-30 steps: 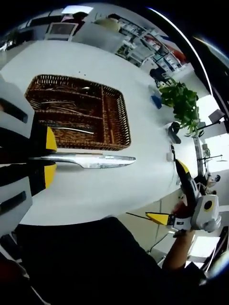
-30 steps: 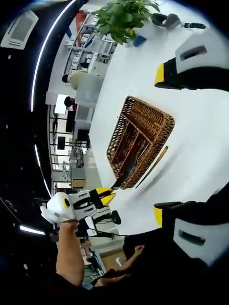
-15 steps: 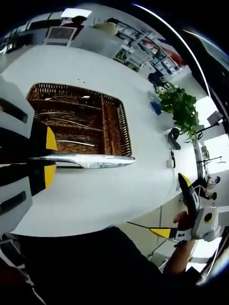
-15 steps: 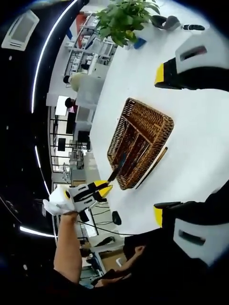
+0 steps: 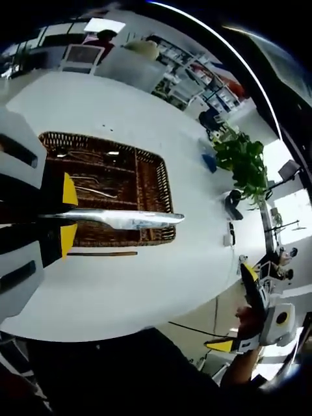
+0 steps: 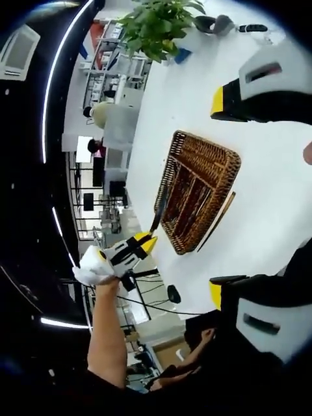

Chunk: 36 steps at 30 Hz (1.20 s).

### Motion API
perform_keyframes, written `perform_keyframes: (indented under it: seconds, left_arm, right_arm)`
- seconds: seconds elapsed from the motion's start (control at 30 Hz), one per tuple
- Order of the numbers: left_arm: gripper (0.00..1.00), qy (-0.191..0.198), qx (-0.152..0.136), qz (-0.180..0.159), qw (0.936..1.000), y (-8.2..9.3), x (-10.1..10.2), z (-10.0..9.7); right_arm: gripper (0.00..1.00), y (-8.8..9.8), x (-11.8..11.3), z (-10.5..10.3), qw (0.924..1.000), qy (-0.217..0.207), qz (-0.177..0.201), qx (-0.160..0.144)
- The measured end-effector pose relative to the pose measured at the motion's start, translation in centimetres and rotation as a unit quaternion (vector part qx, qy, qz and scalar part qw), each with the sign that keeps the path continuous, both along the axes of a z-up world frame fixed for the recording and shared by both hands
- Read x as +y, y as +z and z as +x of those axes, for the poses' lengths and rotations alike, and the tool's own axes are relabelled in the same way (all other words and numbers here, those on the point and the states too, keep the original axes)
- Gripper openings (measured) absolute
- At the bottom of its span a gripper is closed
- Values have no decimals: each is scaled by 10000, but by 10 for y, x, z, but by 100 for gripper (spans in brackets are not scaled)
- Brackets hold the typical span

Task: Arrange the knives, forks, and spoons in their matching storage slots by inserting each utensil handle-first until every utensil is classified and aligned in the correct compartment

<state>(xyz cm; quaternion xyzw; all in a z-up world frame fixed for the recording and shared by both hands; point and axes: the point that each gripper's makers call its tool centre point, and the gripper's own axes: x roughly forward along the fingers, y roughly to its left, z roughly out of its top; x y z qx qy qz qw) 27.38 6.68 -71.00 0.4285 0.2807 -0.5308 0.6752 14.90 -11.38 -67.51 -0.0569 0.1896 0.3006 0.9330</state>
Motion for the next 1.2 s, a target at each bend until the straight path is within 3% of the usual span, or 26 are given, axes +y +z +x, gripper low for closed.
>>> perform_keyframes:
  seconds: [0.3, 0.5, 0.53, 0.7, 0.87, 1.2]
  left_arm:
    - [5, -19, -183, 88, 9998, 13, 3, 24]
    - [5, -63, -248, 206, 9995, 13, 13, 36]
    - [5, -58, -242, 194, 9995, 14, 14, 36]
    - [5, -51, -218, 159, 9996, 13, 15, 36]
    - [5, -22, -212, 134, 9997, 12, 17, 36]
    - [5, -69, -115, 73, 9999, -2, 12, 28]
  right_arm:
    - [99, -4, 0, 1, 9999, -38, -62, 127]
    - [99, 8, -3, 5, 9997, 136, -124, -175]
    - [99, 12, -1, 4, 9996, 246, 55, -147]
    - [99, 20, -9, 8, 9992, 374, 5, -154]
    - [99, 22, -22, 13, 9996, 188, 104, -199]
    - [99, 22, -24, 12, 9998, 75, -190, -69]
